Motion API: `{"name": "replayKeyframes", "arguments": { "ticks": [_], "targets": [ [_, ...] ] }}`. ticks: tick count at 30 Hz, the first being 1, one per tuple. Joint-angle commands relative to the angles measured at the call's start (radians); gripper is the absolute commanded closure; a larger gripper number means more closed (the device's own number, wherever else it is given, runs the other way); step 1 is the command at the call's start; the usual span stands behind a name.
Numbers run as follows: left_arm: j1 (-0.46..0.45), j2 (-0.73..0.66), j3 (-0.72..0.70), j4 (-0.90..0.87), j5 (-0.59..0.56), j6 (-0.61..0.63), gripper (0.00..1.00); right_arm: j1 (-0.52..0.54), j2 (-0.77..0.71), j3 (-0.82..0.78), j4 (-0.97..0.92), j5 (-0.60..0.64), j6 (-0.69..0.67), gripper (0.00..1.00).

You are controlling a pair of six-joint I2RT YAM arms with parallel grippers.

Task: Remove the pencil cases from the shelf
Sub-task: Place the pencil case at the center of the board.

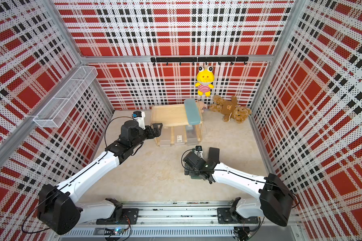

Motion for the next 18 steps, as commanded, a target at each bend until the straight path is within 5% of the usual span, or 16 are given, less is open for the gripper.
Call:
{"name": "replayKeyframes", "arguments": {
  "ticks": [1, 6, 18],
  "targets": [
    [-0.005, -0.008, -0.009, 0.026, 0.016, 0.001, 0.01, -0.004, -0.04, 0.089, -0.112, 0.083, -0.05, 0.0],
    [-0.007, -0.012, -0.01, 0.027, 0.018, 0.0, 0.01, -0.034, -0.014, 0.243, -0.159, 0.139, -0.154, 0.0],
    [-0.002, -0.015, 0.0, 0.016, 0.015, 0.01, 0.01, -0.31, 0.193, 0.483, -0.005, 0.017, -0.427, 0.0]
  ]
}}
